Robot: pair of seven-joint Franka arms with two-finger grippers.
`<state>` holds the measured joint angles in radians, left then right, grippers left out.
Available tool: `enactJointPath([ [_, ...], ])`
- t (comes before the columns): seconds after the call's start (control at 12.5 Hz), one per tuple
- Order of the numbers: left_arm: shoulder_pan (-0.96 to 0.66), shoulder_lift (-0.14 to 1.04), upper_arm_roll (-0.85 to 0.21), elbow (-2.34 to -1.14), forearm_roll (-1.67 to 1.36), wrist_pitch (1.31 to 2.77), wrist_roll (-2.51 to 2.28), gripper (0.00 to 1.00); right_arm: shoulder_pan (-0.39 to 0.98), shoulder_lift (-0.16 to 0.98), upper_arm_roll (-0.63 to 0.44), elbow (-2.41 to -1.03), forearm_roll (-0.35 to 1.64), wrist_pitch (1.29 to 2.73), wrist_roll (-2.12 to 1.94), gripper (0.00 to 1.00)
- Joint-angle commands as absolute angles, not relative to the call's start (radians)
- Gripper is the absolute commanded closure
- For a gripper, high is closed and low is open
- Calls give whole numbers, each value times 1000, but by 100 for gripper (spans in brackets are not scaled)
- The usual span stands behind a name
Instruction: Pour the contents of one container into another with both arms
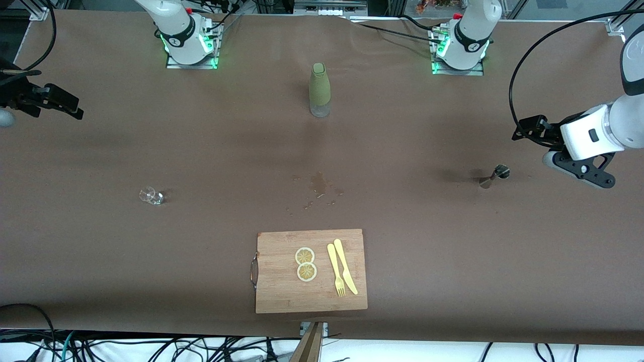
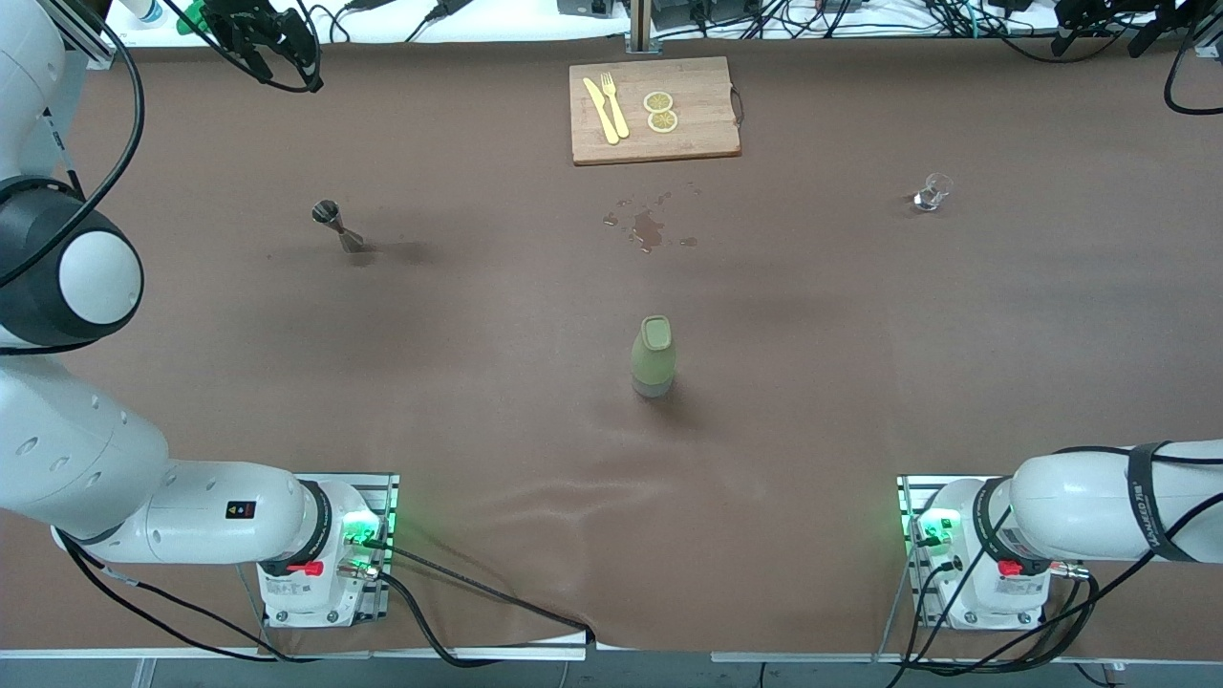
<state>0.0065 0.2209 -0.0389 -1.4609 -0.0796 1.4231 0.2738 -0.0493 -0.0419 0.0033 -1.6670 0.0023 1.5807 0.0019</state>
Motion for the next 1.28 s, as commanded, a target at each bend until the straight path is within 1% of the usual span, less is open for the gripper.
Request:
enactJointPath([
  [0.0, 18, 120, -78, -1567, -40, 1437, 116, 0, -46, -37, -2, -1649, 17, 1575, 9, 0],
  [0.16, 15, 78, -92, -1604, -40, 1433, 51, 0, -46, -37, -2, -1649, 15, 1575, 8, 0],
  [0.32, 15, 8, -107, -1664, -32, 1443, 19, 0, -46, -37, -2, -1649, 17, 1575, 8, 0],
  [0.48, 18, -5, -120, -1672, -31, 1448, 12, 0, -46, -37, -2, -1649, 15, 1575, 8, 0],
  [0.64, 18, -6, -121, -1651, 26, 1451, 27, 0, -46, -37, -2, -1649, 17, 1578, 9, 0],
  [0.72, 18, -5, -121, -1619, 35, 1450, 34, 0, -46, -37, -2, -1649, 15, 1577, 8, 0],
  [0.96, 26, -2, -112, -1557, 5, 1447, -30, 0, -48, -37, -2, -1651, 15, 1577, 8, 0],
  [1.2, 29, -3, -107, -1551, -3, 1447, -66, 0, -48, -37, -2, -1651, 15, 1580, 8, 0],
])
